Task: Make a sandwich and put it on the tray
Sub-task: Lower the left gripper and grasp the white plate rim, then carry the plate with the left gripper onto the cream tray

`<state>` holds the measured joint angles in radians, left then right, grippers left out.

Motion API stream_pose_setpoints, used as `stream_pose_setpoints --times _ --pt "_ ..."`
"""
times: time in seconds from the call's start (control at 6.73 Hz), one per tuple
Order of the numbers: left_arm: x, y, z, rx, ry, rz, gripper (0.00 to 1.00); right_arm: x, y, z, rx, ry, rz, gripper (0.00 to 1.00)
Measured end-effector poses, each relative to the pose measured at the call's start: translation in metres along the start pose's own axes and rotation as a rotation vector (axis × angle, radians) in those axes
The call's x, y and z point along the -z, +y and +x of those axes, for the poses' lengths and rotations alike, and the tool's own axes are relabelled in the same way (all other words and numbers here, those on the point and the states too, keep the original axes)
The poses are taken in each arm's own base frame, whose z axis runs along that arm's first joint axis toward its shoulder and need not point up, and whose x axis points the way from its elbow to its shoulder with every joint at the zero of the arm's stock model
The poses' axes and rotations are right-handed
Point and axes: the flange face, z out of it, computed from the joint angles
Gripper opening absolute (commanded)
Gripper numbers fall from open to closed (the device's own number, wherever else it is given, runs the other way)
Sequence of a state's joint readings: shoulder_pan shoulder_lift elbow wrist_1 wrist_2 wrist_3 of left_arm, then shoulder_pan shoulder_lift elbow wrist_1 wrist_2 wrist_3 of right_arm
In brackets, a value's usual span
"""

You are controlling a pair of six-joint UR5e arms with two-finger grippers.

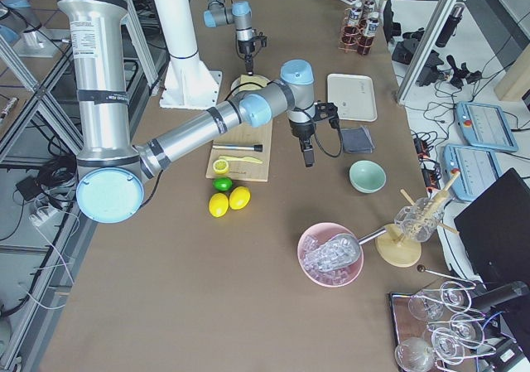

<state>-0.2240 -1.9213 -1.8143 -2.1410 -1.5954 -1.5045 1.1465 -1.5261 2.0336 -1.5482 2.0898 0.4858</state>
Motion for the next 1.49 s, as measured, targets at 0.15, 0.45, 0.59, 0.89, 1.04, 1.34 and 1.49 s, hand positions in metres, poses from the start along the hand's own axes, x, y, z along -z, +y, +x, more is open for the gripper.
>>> stream_pose_setpoints --times 0.15,0.45,0.59,0.89,1.04,1.34,1.49 --pt "-0.001 -0.003 -0.001 -0.009 -0.003 0.004 0.00 0.000 0.000 0.001 -0.001 0.001 -0.001 1.00" --pt "0.001 -0.025 -0.005 -0.044 -0.011 0.033 0.00 -0.004 0.000 0.003 -0.006 0.005 -0.007 1.00" --pt "0.005 -0.046 -0.004 -0.052 -0.010 0.061 0.00 -0.009 0.002 0.008 -0.013 0.012 -0.019 1.00" --pt "0.008 -0.113 0.009 -0.053 -0.004 0.081 0.00 -0.023 0.008 0.021 -0.035 0.029 -0.049 1.00" --pt "0.007 -0.157 0.017 -0.050 -0.007 0.090 0.00 -0.026 0.011 0.026 -0.042 0.034 -0.058 1.00" --pt "0.012 -0.255 0.035 -0.041 -0.018 0.096 0.00 -0.031 0.018 0.033 -0.072 -0.005 -0.097 1.00" --pt "0.014 -0.304 0.050 -0.034 -0.027 0.099 0.00 -0.030 0.020 0.037 -0.090 -0.038 -0.115 1.00"
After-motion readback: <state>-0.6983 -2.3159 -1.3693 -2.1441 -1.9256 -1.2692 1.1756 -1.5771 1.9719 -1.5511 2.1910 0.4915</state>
